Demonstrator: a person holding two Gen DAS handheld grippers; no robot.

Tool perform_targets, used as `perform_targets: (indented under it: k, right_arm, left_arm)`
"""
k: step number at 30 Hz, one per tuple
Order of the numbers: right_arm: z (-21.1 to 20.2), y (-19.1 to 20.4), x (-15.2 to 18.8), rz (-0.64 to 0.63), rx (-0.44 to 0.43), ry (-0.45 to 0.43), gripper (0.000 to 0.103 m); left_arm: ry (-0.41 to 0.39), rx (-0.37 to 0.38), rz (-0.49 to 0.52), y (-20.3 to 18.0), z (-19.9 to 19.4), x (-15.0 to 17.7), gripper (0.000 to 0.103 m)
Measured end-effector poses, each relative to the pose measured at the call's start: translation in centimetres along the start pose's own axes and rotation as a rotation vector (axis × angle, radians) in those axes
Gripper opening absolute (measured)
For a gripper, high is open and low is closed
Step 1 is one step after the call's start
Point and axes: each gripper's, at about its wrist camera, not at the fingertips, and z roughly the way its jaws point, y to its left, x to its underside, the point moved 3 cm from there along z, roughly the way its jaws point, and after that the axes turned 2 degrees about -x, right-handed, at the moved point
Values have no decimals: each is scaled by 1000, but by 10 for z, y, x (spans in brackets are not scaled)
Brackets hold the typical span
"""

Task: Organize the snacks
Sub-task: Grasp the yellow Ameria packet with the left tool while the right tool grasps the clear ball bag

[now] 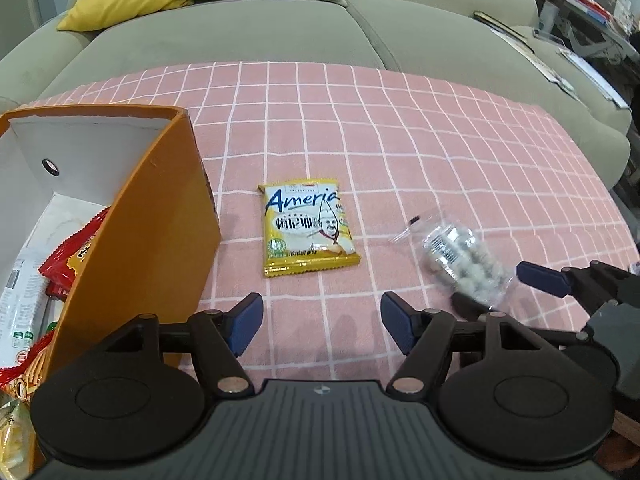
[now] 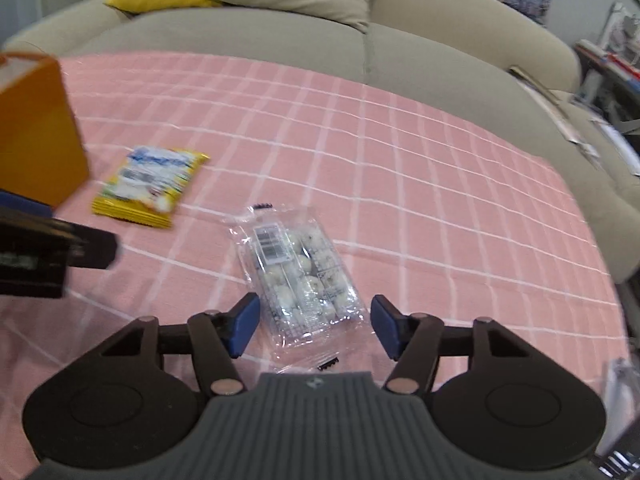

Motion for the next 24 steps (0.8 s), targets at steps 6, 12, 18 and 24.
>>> perform_targets:
  k: [6,12,18,24]
  right_arm:
    - [2,-10,-11,-99,-127,-59,82]
    - [16,-18,-21,-134,-198,-29,82]
    - [19,-16,-12,-68,-207,11,70]
    - [19,-16,-2,27,-156,34,60]
  left_arm:
    - [-14,-6,-69,3,8,-7,86]
    - [-14,-39,-79,0,26,-16,87]
    - [-23,-58,-76,-6,45,-27,88]
    - [-7,-78,-62,-4,63,-32,85]
